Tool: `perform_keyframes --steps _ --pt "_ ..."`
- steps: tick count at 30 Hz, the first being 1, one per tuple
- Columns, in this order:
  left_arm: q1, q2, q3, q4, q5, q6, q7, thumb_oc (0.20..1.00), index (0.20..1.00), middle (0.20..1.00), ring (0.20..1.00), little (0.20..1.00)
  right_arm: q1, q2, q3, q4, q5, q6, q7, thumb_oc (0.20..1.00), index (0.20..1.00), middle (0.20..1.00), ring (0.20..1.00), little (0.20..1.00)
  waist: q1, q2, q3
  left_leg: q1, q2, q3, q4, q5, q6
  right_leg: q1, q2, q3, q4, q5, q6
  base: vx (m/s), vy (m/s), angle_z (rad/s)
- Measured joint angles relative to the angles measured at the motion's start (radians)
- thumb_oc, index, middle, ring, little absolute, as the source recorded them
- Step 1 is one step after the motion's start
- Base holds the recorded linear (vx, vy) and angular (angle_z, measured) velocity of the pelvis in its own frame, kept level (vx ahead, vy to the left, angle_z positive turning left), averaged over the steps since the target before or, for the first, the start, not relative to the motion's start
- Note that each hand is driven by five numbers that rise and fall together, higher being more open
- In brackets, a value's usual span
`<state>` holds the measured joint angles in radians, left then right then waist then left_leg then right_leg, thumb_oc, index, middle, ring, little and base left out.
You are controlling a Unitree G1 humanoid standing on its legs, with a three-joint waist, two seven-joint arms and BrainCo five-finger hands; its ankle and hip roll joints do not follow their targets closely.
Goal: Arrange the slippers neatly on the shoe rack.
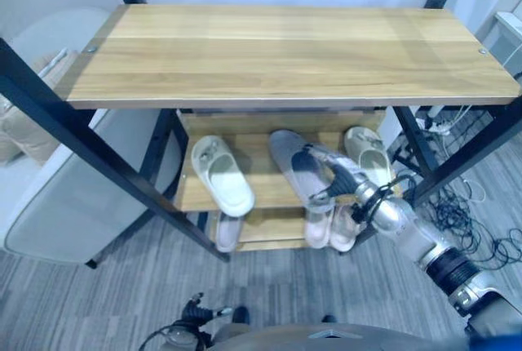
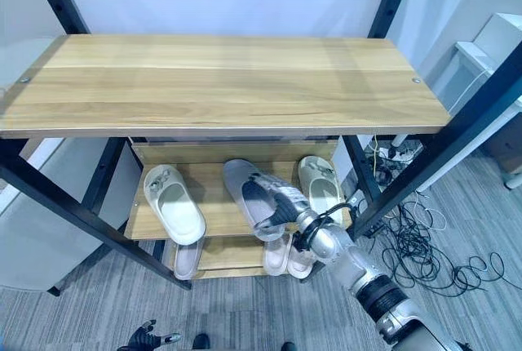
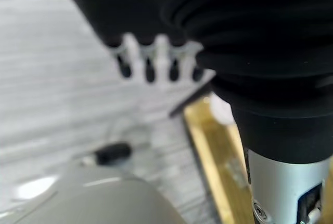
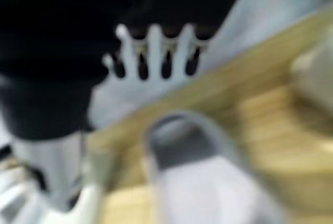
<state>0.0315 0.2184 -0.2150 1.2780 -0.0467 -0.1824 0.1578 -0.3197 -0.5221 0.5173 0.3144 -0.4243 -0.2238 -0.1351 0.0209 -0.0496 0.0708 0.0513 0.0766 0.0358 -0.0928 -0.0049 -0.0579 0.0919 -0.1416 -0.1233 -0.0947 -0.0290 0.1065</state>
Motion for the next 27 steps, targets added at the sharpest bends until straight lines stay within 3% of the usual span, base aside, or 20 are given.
perform_keyframes --steps 7,12,17,19,27 --pt "-0.003 0.006 -0.018 -0.001 0.001 0.0 -0.006 1.0 1.0 1.0 1.0 1.0 -0.021 -0.005 -0.005 0.113 0.013 0.021 -0.038 1.0 1.0 1.0 1.0 1.0 0.003 0.001 0.014 -0.026 0.0 -0.022 0.0 0.004 -0.001 -0.011 0.001 -0.027 -0.003 -0.002 0.002 0.04 -0.008 0.1" --pt "-0.007 0.01 -0.019 0.0 0.001 -0.001 -0.007 1.0 1.0 1.0 1.0 1.0 -0.066 0.036 -0.005 0.226 0.089 0.037 -0.057 1.0 1.0 1.0 1.0 1.0 0.031 -0.005 0.02 -0.052 0.002 -0.027 0.0 0.009 -0.002 -0.034 0.003 -0.03 -0.002 -0.002 0.002 0.0 -0.005 0.03" --pt "-0.013 0.026 -0.019 0.0 -0.001 -0.004 -0.007 1.0 1.0 1.0 1.0 1.0 -0.147 0.046 0.001 0.256 0.132 0.038 -0.07 1.0 1.0 1.0 1.0 1.0 0.055 -0.031 0.038 -0.075 0.005 -0.03 0.0 0.015 -0.003 -0.053 0.007 -0.033 0.0 0.0 -0.001 0.0 0.0 0.0" --pt "-0.018 0.033 -0.02 0.002 -0.001 -0.007 -0.007 1.0 1.0 1.0 1.0 1.0 -0.209 0.096 -0.003 0.344 0.172 0.041 -0.084 1.0 1.0 1.0 1.0 1.0 0.052 -0.044 0.043 -0.09 0.008 -0.032 0.0 0.016 -0.005 -0.07 0.01 -0.033 0.0 0.001 -0.002 0.0 0.0 0.0" --pt "-0.047 0.039 -0.022 0.001 -0.011 -0.009 -0.006 1.0 1.0 1.0 1.0 1.0 -0.293 0.092 -0.002 0.415 0.247 0.042 -0.115 1.0 1.0 1.0 1.0 1.0 0.088 -0.064 0.055 -0.132 0.009 -0.059 0.001 0.024 -0.012 -0.092 0.014 -0.06 0.001 0.003 -0.004 0.02 -0.005 0.11"
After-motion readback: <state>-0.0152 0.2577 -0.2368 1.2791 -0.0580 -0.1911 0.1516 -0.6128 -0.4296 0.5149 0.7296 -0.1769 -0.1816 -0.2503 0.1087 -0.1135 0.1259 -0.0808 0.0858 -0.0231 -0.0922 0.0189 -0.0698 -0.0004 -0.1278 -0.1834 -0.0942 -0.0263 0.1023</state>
